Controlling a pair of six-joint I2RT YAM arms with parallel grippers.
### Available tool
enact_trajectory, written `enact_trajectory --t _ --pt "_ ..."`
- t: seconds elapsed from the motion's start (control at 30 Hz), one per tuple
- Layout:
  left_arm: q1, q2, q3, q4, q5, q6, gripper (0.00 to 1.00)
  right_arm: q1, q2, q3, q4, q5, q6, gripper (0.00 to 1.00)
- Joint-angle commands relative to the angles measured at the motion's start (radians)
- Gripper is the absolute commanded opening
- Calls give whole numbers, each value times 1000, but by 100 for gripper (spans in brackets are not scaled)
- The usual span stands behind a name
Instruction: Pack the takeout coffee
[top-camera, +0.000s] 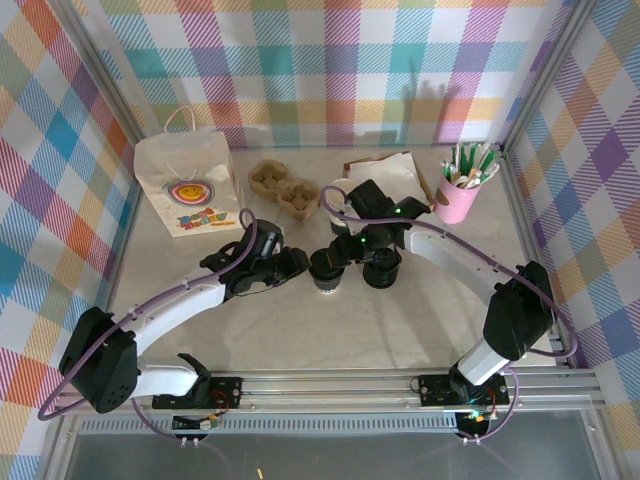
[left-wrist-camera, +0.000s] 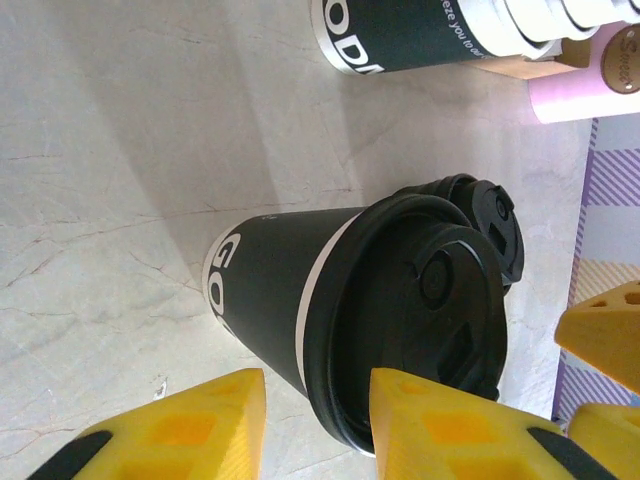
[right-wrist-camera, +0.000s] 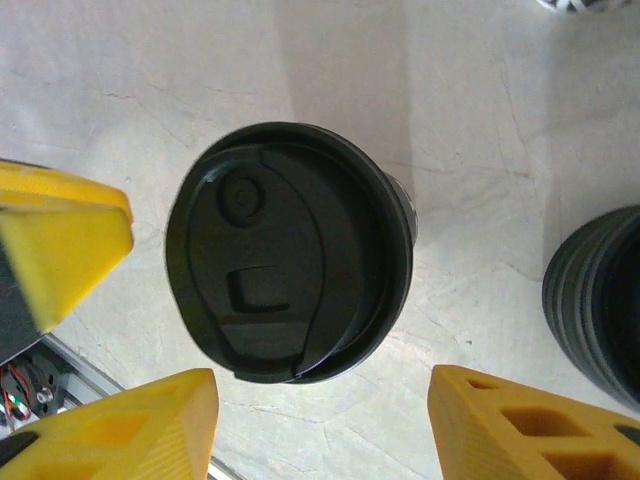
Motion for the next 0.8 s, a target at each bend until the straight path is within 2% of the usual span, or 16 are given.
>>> enact_trajectory --t 0.0,0.2,0.47,0.77 --pt "-2 -48 4 -28 -24 15 33 9 -31 24 38 -37 -175 62" --pt "-2 -91 -37 -85 -44 11 33 27 18 60 23 -39 -384 79" --pt "-2 -157 -105 -93 -70 -20 33 67 88 99 -5 9 -552 85" --pt "-3 -178 -125 -98 -67 -24 33 102 132 118 -15 102 -598 87"
